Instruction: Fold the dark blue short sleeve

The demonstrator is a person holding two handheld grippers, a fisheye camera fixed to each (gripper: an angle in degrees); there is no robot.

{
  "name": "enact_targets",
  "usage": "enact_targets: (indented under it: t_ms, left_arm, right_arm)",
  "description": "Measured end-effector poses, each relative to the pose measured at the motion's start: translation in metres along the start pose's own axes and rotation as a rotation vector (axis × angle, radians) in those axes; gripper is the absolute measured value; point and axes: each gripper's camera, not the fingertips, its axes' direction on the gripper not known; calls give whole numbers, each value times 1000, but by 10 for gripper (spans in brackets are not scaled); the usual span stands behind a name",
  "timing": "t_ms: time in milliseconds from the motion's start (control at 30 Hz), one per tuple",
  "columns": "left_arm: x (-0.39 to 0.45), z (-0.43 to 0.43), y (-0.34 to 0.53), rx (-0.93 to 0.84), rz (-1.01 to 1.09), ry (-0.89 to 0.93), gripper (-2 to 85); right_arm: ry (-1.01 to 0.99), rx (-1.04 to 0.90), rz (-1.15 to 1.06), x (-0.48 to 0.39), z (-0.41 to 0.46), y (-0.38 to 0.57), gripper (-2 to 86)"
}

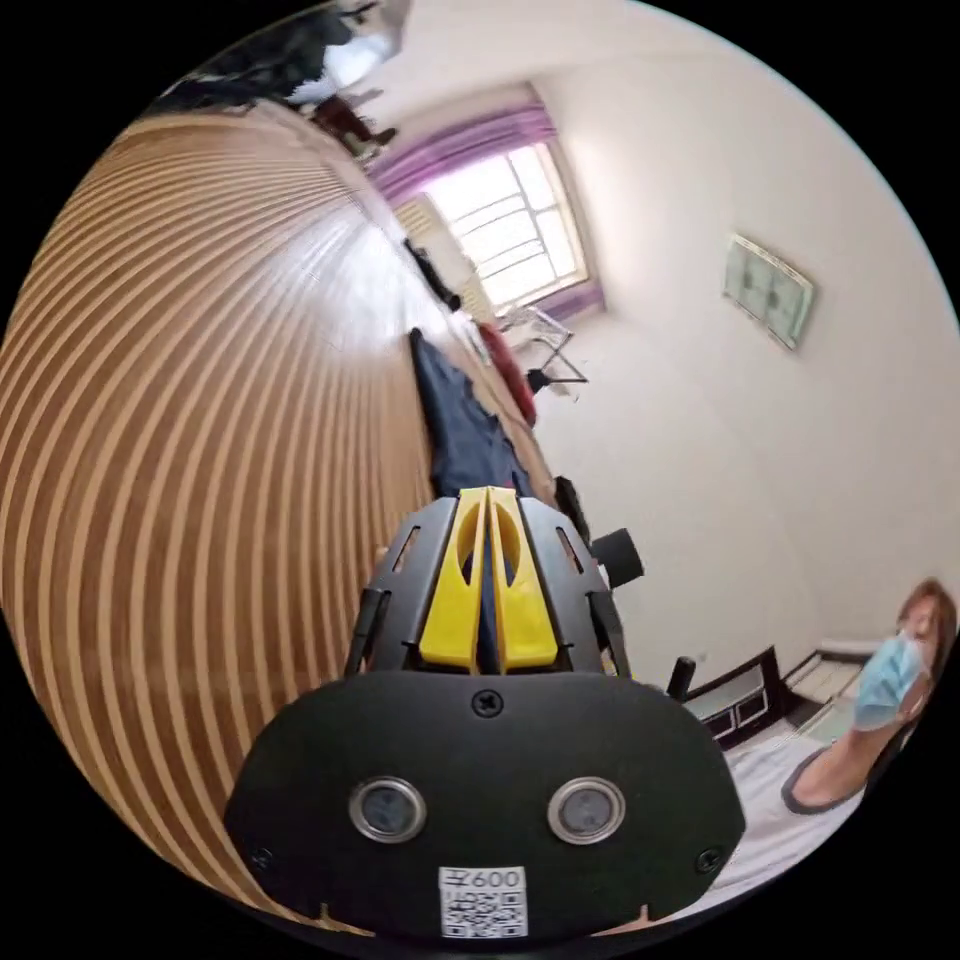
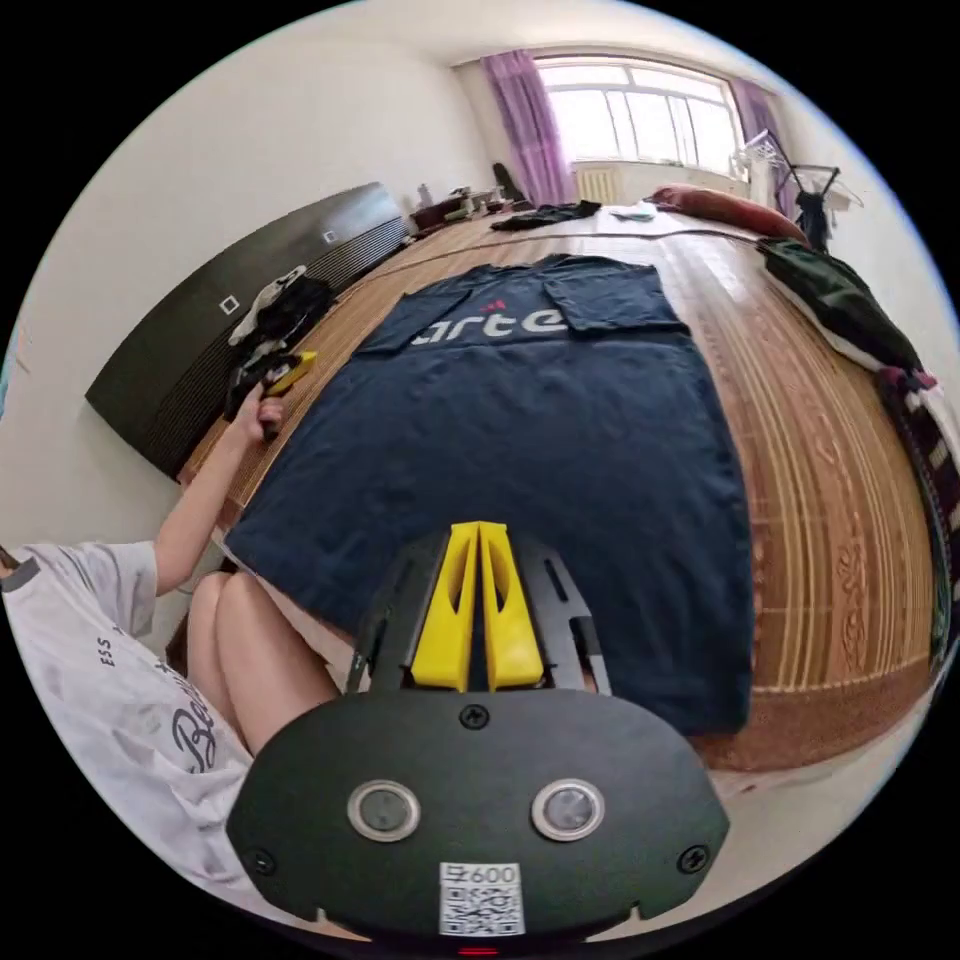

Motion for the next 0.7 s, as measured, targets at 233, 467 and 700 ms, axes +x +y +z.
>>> enact_targets:
  t_ms: [233, 467, 700]
  left_arm:
    - [98, -43, 182, -237, -60, -177, 29]
    - [118, -54, 264, -262, -72, -393, 53]
    - [117, -63, 306, -300, -118, -366, 49]
  right_arm:
    - [-30, 111, 179, 112, -87, 52, 44]
    - [-155, 84, 234, 158, -96, 80, 54]
    - [-191, -25, 134, 149, -104, 100, 30]
